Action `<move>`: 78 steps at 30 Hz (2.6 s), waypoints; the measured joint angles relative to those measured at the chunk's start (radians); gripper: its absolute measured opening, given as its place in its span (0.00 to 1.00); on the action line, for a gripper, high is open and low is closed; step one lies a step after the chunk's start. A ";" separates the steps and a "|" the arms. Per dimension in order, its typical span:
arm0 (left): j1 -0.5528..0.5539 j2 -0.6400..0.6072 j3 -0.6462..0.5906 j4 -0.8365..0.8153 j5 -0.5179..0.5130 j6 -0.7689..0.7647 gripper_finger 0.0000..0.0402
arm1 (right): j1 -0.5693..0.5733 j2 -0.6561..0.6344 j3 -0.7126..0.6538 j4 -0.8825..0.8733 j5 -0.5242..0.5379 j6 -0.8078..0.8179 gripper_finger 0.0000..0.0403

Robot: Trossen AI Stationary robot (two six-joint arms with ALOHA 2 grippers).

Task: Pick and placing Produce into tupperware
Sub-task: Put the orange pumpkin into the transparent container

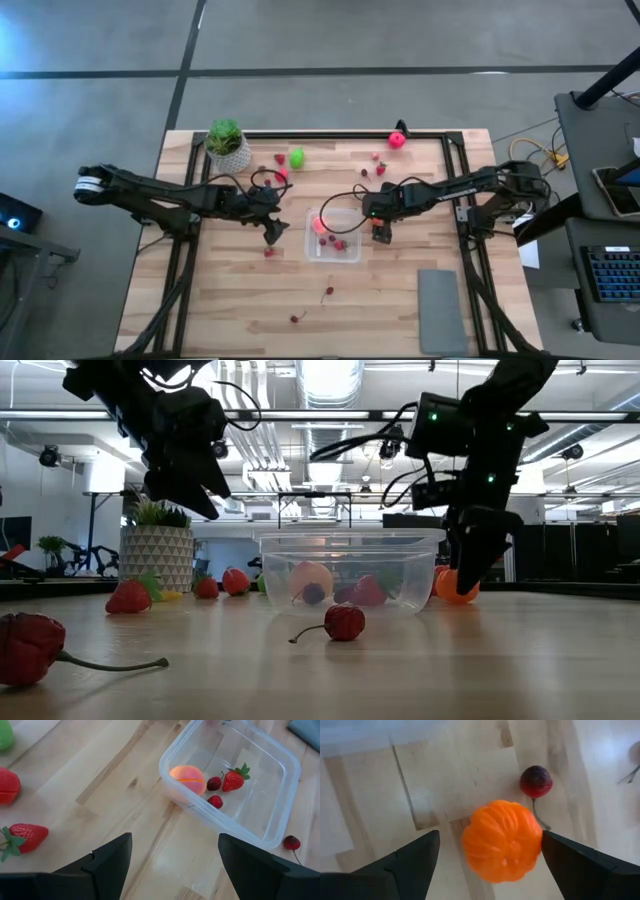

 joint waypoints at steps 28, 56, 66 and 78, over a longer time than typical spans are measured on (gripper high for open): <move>0.000 0.000 0.002 0.005 0.015 -0.009 0.70 | -0.073 0.025 -0.009 0.029 -0.029 0.031 0.63; 0.000 0.003 0.000 0.006 0.013 -0.002 0.70 | 0.030 -0.139 0.287 -0.117 -0.097 0.045 0.60; 0.000 0.001 0.000 -0.026 0.010 -0.002 0.70 | 0.032 0.044 0.436 -0.109 -0.269 0.027 0.60; -0.001 -0.017 0.000 -0.178 0.064 -0.062 0.70 | 0.037 0.108 0.467 -0.121 -0.278 0.049 0.65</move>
